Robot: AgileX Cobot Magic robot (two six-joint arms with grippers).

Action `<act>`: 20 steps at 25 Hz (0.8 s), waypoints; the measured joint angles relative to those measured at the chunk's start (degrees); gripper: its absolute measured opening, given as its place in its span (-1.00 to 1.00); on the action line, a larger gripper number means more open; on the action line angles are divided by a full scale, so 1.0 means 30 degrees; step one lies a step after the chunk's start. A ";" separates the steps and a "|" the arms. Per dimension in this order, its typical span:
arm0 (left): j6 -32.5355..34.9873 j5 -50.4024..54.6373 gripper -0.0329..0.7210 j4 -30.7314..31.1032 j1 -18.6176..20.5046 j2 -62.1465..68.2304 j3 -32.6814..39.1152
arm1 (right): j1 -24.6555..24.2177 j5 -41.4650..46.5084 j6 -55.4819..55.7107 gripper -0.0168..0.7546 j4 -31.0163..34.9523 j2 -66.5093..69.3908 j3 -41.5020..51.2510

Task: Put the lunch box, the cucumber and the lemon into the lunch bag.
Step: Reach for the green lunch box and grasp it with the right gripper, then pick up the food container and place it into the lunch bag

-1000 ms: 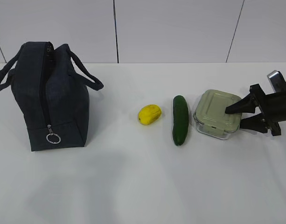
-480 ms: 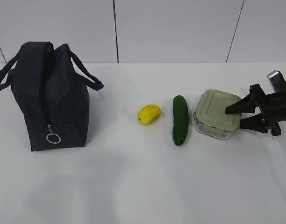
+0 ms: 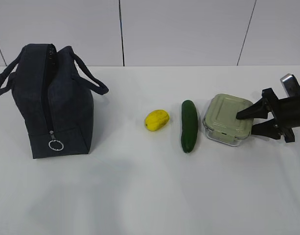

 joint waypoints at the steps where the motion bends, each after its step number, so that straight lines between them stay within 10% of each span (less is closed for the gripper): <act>1: 0.0000 0.0000 -0.31 0.0000 0.0000 0.0000 0.0000 | 0.0000 0.0000 0.0000 0.15 0.0000 0.0000 0.0000; 20: 0.0000 0.0000 -0.31 0.0000 0.0000 0.0000 0.0000 | 0.0030 0.0000 -0.0144 0.01 0.0157 0.0000 0.0000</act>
